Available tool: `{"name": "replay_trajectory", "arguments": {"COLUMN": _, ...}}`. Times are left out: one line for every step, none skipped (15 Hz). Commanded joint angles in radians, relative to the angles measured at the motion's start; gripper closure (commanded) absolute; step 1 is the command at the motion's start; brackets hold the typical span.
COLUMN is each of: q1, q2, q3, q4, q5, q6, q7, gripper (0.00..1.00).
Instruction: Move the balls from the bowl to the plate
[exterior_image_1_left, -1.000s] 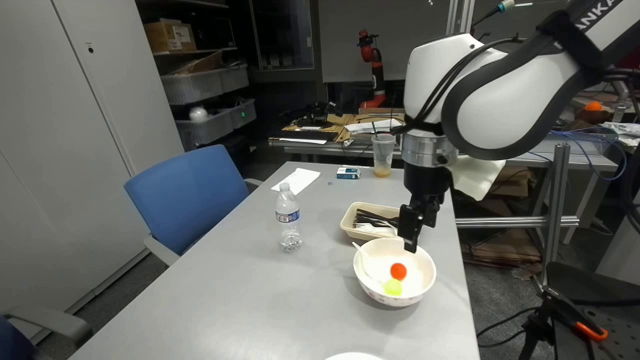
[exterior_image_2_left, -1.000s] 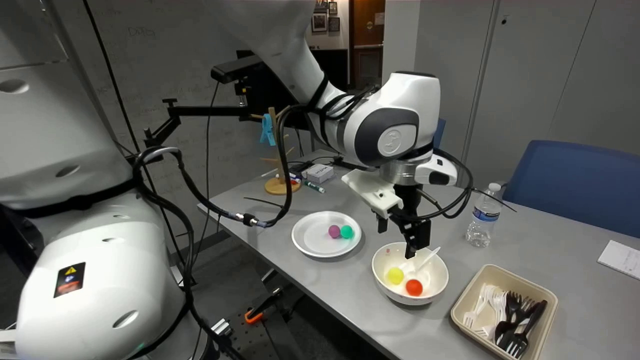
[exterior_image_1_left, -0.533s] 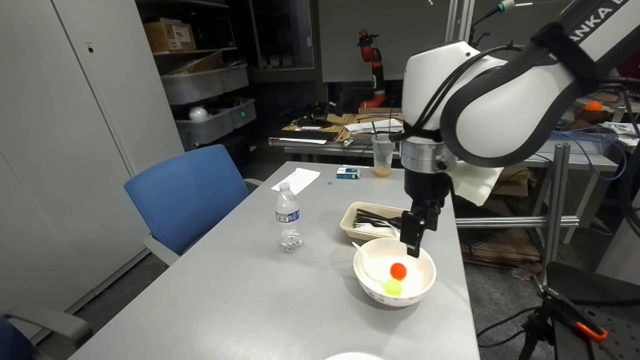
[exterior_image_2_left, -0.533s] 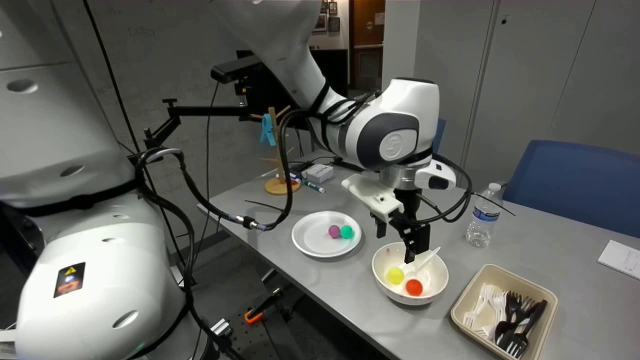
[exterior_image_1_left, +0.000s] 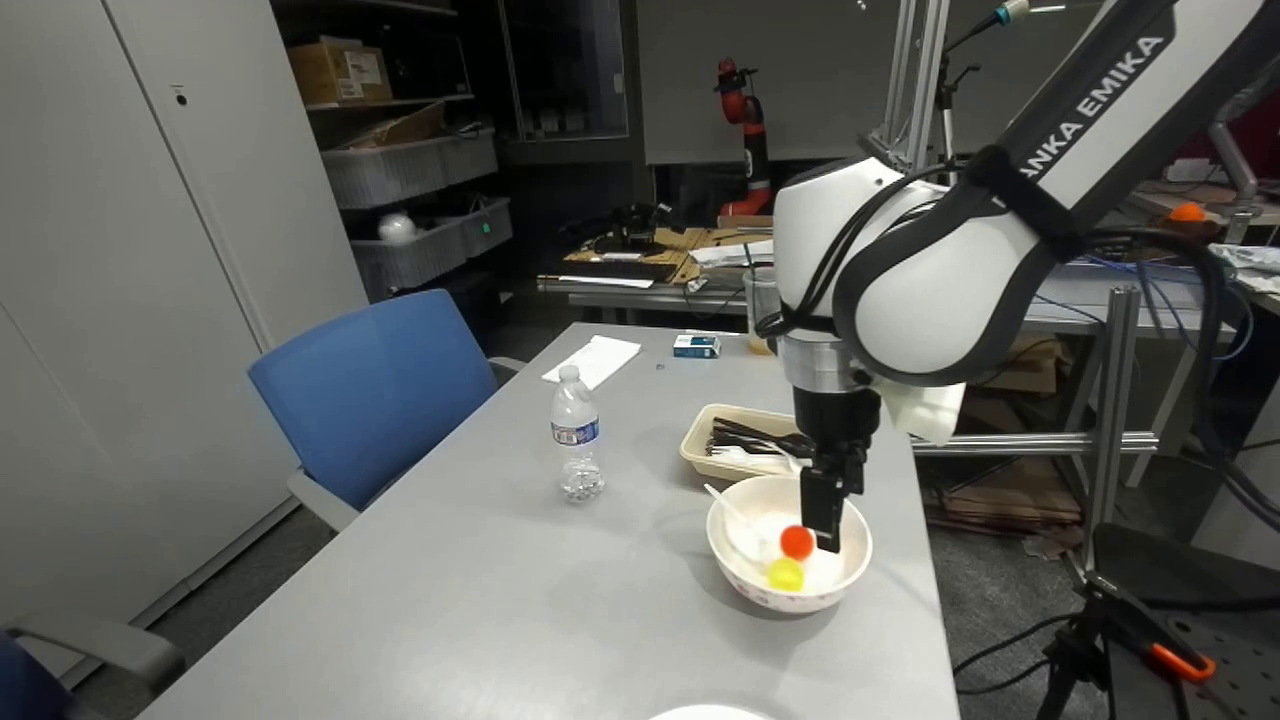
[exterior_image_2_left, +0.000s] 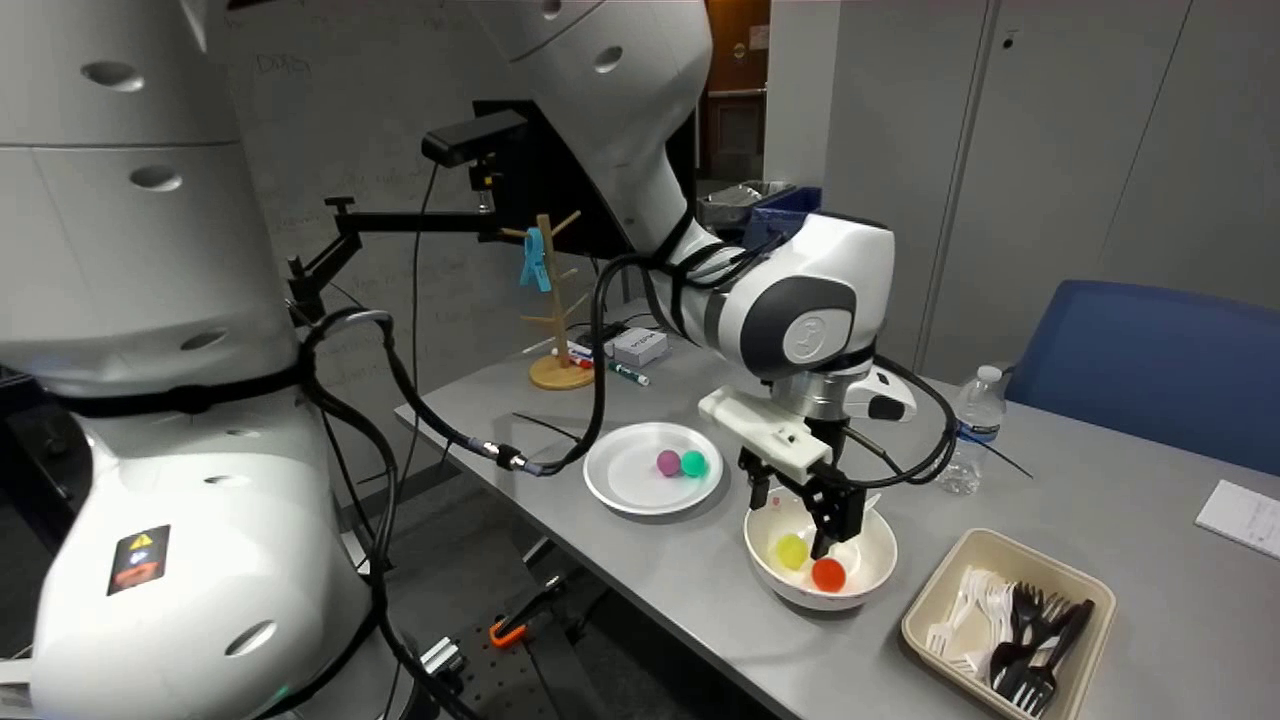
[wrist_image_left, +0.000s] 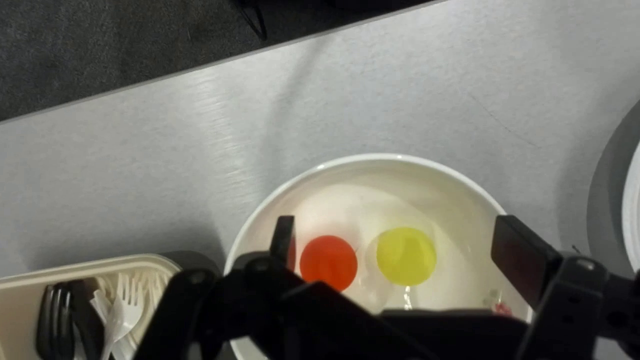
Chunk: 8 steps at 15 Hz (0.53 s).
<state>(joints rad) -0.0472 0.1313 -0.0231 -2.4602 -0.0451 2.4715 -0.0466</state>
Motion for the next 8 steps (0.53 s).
{"name": "replay_trajectory", "arguments": {"q1": -0.013, "q2": 0.088, "q3": -0.009, "q4": 0.1, "q5": 0.011, "q6": -0.023, "q7": -0.067, "gripper": 0.0}}
{"name": "replay_trajectory", "arguments": {"q1": -0.017, "q2": 0.102, "q3": -0.008, "q4": 0.112, "q5": 0.019, "q6": -0.026, "q7": -0.082, "gripper": 0.0}}
{"name": "replay_trajectory", "arguments": {"q1": -0.022, "q2": 0.114, "q3": -0.004, "q4": 0.121, "q5": 0.03, "q6": -0.03, "q7": -0.1, "gripper": 0.0}}
{"name": "replay_trajectory", "arguments": {"q1": -0.03, "q2": 0.128, "q3": 0.004, "q4": 0.131, "q5": 0.055, "q6": -0.039, "q7": -0.127, "gripper": 0.0}}
{"name": "replay_trajectory", "arguments": {"q1": -0.032, "q2": 0.14, "q3": 0.006, "q4": 0.138, "q5": 0.063, "q6": -0.039, "q7": -0.14, "gripper": 0.0}}
{"name": "replay_trajectory", "arguments": {"q1": -0.033, "q2": 0.149, "q3": 0.006, "q4": 0.141, "q5": 0.066, "q6": -0.033, "q7": -0.151, "gripper": 0.0}}
{"name": "replay_trajectory", "arguments": {"q1": -0.029, "q2": 0.157, "q3": 0.001, "q4": 0.14, "q5": 0.05, "q6": -0.015, "q7": -0.15, "gripper": 0.0}}
{"name": "replay_trajectory", "arguments": {"q1": -0.027, "q2": 0.163, "q3": -0.002, "q4": 0.14, "q5": 0.038, "q6": -0.01, "q7": -0.155, "gripper": 0.0}}
